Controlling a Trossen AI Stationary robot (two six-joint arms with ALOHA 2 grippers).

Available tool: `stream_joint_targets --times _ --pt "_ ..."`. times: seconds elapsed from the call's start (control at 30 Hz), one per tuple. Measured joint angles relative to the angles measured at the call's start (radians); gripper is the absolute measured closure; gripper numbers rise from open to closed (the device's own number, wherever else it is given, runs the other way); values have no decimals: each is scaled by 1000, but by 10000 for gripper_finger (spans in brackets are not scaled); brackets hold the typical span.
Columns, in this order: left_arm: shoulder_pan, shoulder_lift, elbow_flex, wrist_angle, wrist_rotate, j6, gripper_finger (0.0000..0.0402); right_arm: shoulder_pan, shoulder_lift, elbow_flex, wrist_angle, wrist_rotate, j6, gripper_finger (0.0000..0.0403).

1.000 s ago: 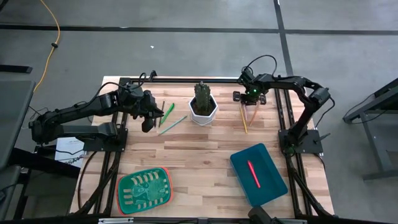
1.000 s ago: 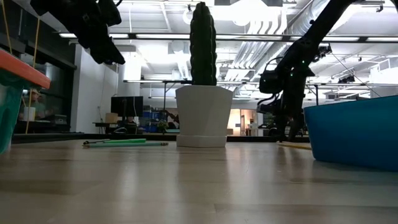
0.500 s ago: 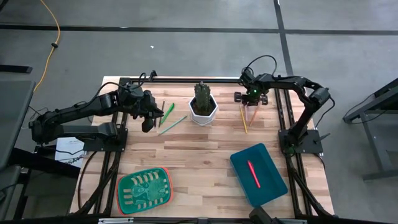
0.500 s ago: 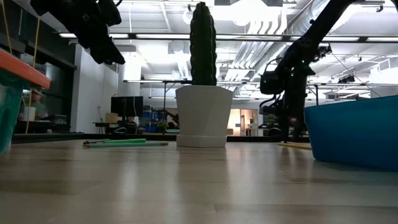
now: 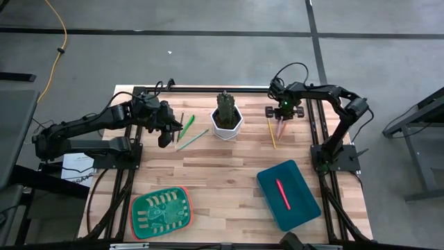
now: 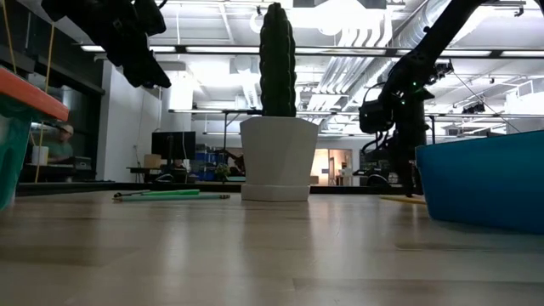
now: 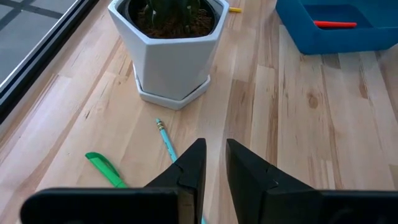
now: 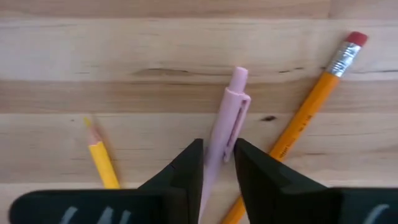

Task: Sort pens & pencils
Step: Put the pink pen into the blue bin

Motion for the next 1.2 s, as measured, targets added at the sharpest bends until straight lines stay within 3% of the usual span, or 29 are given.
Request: stream_joint_targets --times 0.3,0.8,1.2 --pt "0 0 0 0 0 -9 351 0 -1 0 5 -2 -11 384" --pt "0 0 0 1 0 -9 350 1 4 183 -19 -14 -60 384" --pt "0 0 0 1 0 10 350 69 2 314 -189 -35 -143 384"
